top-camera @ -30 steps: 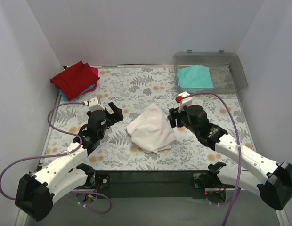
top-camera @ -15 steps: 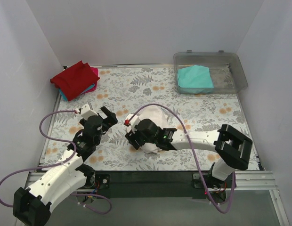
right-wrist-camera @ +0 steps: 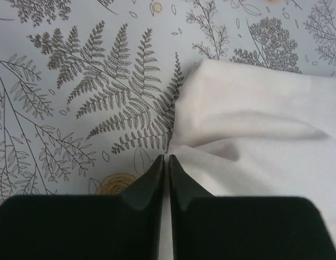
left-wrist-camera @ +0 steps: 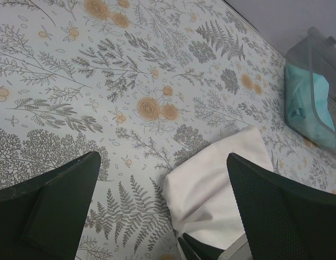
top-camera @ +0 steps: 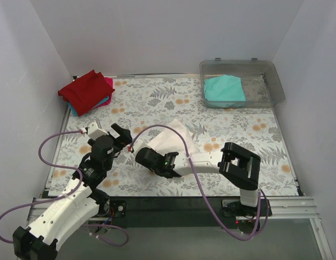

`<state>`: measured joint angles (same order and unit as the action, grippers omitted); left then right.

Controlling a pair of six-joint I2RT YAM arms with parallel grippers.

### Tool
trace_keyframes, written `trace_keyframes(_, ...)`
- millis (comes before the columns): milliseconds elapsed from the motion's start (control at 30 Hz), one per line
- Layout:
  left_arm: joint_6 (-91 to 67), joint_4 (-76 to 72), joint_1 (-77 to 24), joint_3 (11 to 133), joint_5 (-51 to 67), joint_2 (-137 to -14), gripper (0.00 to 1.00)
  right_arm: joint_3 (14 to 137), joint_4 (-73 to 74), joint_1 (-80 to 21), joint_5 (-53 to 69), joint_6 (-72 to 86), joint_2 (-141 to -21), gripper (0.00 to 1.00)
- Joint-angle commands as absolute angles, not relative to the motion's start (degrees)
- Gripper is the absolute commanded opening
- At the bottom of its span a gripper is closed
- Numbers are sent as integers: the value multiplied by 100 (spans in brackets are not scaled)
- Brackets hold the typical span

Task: Fold and stack the t-shirts
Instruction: Flatten the tshirt out

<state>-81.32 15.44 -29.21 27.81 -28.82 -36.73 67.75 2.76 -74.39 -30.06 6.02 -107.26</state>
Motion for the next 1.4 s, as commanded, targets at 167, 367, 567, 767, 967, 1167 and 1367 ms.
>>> trace_keyframes(167,-8183,1740,-2927,2821,-3129,-3393,96,7040,1055,-7532,-3789,818,-10179,1)
trace_keyframes(367,-8226,1828,-2927,2795,-3182,-3200,96,7216,871,-7532,-3201,457,-9301,1)
trace_keyframes(567,-8262,1863,-2927,2777,-3208,-3006,96,7321,650,-7532,-2612,422,-8684,1)
trace_keyframes(767,-8288,1872,-2927,2751,-3164,-2988,96,6909,896,-7532,-2768,887,-8832,20)
trace_keyframes(967,-8297,1854,-2927,2742,-3138,-3006,96,6487,984,-7585,-3049,1432,-9219,55)
trace_keyframes(1167,-8297,1863,-2927,2751,-3138,-3041,96,6609,1133,-7646,-3401,1538,-9789,66)
trace_keyframes(1367,-8297,1863,-2927,2733,-3164,-3076,96,6732,1265,-7646,-3656,1538,-10264,70)
